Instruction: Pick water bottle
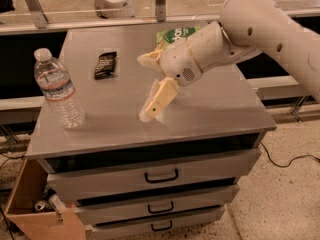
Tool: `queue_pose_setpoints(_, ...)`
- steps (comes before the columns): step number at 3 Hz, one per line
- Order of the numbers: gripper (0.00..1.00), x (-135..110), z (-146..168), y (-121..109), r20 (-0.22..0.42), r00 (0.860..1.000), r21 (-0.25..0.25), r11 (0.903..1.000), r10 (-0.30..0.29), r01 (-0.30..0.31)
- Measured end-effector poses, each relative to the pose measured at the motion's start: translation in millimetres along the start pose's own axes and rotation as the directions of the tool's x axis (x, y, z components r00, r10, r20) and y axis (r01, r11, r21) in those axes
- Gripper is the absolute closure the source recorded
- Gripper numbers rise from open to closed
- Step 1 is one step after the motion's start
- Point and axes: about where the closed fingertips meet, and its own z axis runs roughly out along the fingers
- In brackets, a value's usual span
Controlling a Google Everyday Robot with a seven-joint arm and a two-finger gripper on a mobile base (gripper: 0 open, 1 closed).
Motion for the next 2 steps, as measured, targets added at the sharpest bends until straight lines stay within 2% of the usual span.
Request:
queue_pose_setpoints(1, 0.0, -14.1, 49.8, -20.1, 0.135, 0.991, -0.013, 0.9998, -0.013, 0.015)
queue_pose_setpoints(2, 0.0, -33.5, 94.9, -37.1, 0.28, 0.96, -0.024, 0.9994, -0.018, 0.026)
